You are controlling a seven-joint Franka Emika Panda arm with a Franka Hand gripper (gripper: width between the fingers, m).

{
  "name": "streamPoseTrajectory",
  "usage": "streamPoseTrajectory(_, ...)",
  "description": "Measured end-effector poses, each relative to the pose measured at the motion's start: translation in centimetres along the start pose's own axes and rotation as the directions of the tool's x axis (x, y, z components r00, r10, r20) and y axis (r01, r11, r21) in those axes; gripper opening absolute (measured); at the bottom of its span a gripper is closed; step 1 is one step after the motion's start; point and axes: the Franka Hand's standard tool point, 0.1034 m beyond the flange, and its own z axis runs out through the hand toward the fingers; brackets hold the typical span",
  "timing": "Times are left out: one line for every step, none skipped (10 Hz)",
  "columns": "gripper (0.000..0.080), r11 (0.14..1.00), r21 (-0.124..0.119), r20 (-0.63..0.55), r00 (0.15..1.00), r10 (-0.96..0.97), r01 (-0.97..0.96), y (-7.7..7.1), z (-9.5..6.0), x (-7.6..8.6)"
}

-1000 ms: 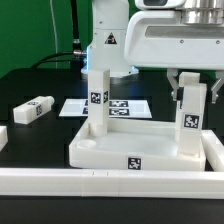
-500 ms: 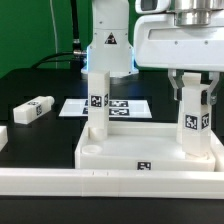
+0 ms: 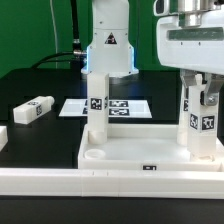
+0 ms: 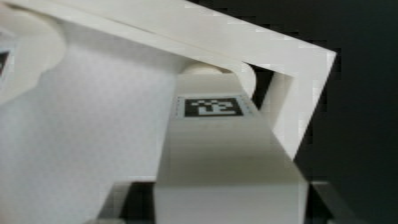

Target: Assemble desk

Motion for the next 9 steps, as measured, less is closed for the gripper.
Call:
streamPoseTrajectory(0.029,0.999,0.0,0.0,0.999,0.039,-0.039,0.0,0.0,-0.2)
streamPoseTrajectory(0.029,1.0,0.0,0.0,1.0,0.021,-0.021,0.0,0.0,-0.1)
streamPoseTrajectory(0.0403,1.0,0.0,0.0,1.0,-0.018,0.018,0.0,0.0,-0.1)
streamPoseTrajectory(0.0403,0.999,0.0,0.0,0.999,-0.053,0.053,0.0,0.0,-0.1)
streamPoseTrajectory(0.0596,0.995,-0.002,-0.001,0.995,-0.098,0.098,0.0,0.0,-0.2)
streamPoseTrajectory(0.0633,0.975,0.0,-0.007,0.975,-0.223,0.223,-0.1,0.0,-0.4)
streamPoseTrajectory(0.0633,0.955,0.006,-0.009,0.955,-0.296,0.296,-0.2,0.0,-0.8)
streamPoseTrajectory(0.0646,0.94,0.005,-0.008,0.94,-0.341,0.341,-0.2,0.1,-1.2)
streamPoseTrajectory(0.0646,0.896,0.005,-0.009,0.896,-0.443,0.443,-0.3,0.1,-1.4)
